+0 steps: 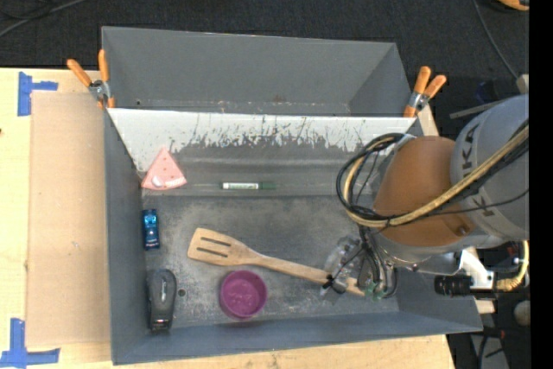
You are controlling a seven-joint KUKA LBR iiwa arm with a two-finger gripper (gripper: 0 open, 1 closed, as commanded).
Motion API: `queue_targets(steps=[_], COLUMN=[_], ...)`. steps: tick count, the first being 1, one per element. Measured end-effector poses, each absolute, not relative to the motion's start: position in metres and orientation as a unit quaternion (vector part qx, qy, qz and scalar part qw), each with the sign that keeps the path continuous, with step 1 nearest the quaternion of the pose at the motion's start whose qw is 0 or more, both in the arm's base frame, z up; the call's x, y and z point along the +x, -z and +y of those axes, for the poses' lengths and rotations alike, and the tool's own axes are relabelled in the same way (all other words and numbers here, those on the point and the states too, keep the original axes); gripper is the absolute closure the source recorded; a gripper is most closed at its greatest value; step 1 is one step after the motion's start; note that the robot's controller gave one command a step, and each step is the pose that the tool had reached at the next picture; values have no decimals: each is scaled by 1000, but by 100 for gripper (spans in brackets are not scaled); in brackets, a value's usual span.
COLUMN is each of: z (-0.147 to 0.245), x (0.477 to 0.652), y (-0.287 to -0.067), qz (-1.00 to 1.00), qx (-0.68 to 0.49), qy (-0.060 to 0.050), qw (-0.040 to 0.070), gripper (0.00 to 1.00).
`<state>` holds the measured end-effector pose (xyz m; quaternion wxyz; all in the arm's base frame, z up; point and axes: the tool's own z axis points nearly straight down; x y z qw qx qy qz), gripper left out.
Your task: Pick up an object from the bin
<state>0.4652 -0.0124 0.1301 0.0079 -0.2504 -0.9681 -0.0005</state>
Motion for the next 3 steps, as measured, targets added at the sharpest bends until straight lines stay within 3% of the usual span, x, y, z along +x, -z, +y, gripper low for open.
queue_targets(steps=[2, 3], z=[-12, -13], x=[465, 466], y=[-135, -179], qz=[-969, -970], qx=[-246, -244], qy=[0, 0], qw=[8, 7], gripper=[100, 100])
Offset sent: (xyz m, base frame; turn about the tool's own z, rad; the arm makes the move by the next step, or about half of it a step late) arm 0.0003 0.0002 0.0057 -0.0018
